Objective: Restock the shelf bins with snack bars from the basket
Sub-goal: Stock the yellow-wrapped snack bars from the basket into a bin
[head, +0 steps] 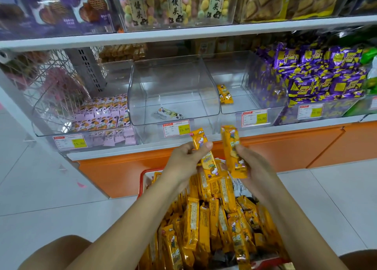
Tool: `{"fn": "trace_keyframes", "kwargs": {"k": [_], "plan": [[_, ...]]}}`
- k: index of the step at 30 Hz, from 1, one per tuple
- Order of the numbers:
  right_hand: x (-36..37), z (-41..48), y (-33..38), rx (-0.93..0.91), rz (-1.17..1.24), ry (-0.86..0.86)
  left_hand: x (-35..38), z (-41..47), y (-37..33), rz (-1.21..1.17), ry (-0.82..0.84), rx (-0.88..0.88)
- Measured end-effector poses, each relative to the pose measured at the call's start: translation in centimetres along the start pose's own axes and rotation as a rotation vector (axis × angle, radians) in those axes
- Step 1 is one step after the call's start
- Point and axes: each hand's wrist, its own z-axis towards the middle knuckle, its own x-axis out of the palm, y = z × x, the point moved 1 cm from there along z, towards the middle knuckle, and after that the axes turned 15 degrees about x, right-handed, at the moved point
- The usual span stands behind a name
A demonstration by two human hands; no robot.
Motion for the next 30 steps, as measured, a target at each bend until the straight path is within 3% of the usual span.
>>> {"fn": "trace_keyframes", "kwargs": {"k": [8,13,17,19,22,23,27,30], "plan": [[0.5,-0.1,1.0,-0.321,-0.629,-0.171,1.0,1.3,-0.9,-0.244,0.097,-0.085],[1.6,-0.7,2.2,-0.366,-0.956,-0.365,1.7,1.9,-1.4,-0.292,0.102,-0.059],[2.0,0.1,4.1,-0.481,-0.955,-0.490,2.4,3.0,-3.2,-0.265,0.114,0.009],[1.7,0.9,6.5,-0.477,-0.924,-0.556,2.0,3.9,-4.3,0.002,0.082,0.178],[0.3,4.1,11.4,-0.454,-0.957,-0.715,-0.2,5.7,-5.1,0.841,-0.010,0.557],[-0.3,5.7,13.1,-0.421,-0.989,-0.765,-1.0,6.2,-5.0,1.005,-0.001,0.596],[-2.3,14.0,17.5,-0.166,-1.182,-0.855,-3.2,7.6,-3.4,1.277,0.144,0.399],[-3.3,19.3,18.7,-0.016,-1.292,-0.856,-3.4,8.0,-3.0,1.400,0.194,0.427]]}}
